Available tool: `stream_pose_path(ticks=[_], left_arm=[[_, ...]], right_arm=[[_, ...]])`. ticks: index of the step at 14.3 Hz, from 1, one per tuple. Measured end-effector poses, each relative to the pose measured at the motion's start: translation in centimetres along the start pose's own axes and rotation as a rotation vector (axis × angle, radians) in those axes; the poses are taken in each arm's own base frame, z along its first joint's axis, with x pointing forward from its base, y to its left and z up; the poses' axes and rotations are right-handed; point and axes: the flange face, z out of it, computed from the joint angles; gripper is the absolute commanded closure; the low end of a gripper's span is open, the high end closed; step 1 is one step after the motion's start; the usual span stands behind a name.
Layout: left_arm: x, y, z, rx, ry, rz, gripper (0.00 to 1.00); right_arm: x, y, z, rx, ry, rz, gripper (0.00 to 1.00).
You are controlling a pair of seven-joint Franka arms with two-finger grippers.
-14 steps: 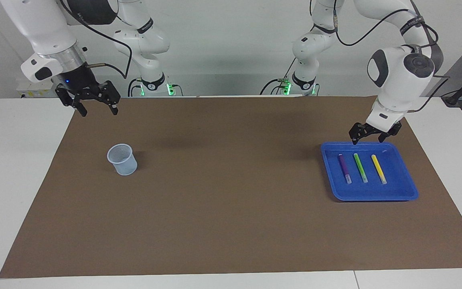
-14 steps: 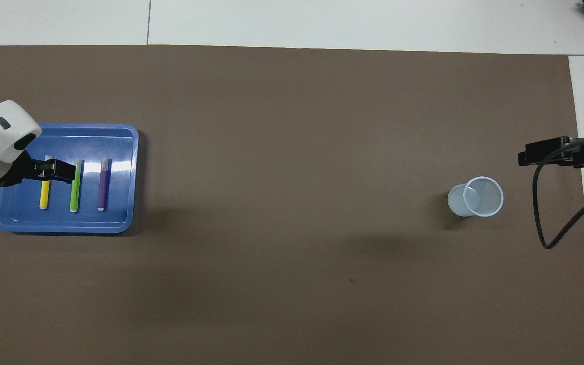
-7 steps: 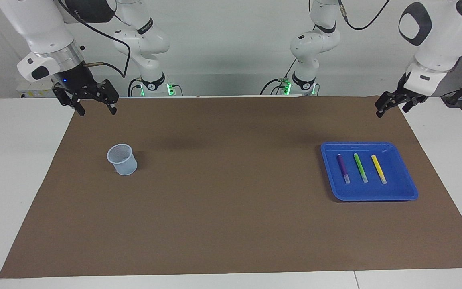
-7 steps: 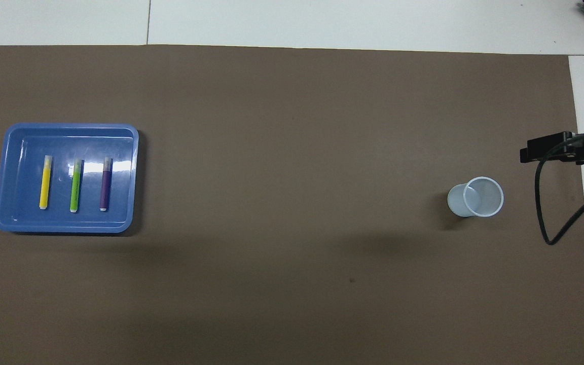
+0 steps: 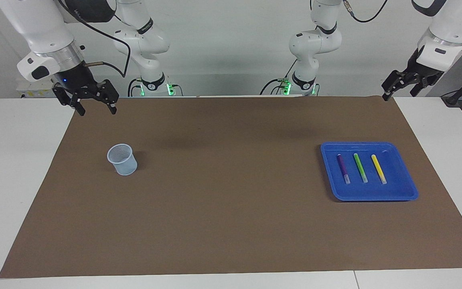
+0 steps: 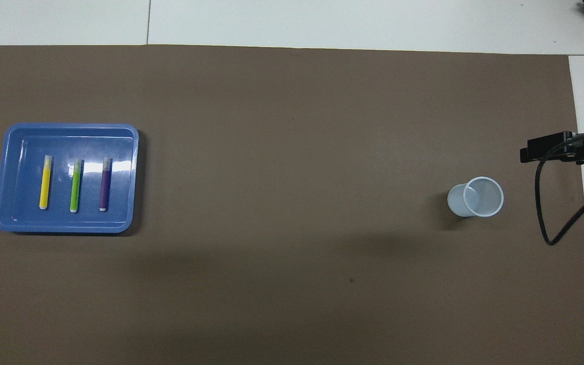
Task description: Right arm passes pens to left for tray arrangement
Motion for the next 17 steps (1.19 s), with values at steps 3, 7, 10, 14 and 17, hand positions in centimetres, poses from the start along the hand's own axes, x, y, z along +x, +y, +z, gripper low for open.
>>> stream_pose_path(ticks=[3,7,10,14,17], left_arm=[[-0.5,-1.4,-0.7,-0.011,-0.017,-0.024,0.00],[-0.3,-1.4,-1.9,-0.025,0.018,-0.025,0.00],[1.0,-0.6,-0.1,-0.025,-0.012,-0.013,0.00],[2.4,-0.1,1.6,-0.072,-0.028,-0.032,0.00],[2.3,-1.1,0.7,-0.080,-0.010,-0.054,0.00]], right_arm=[[0.0,0.0,0.0,-0.023,-0.001,-0.014,0.00],[0.0,-1.0,0.1,-0.085,-0.001,-0.060,0.00],[0.0,-1.0,0.1,-0.090,-0.001,-0.062,0.00],[0.0,-1.0,0.1,-0.090,-0.001,-0.062,0.00],[0.0,-1.0,0.1,-0.090,-0.001,-0.062,0.00]])
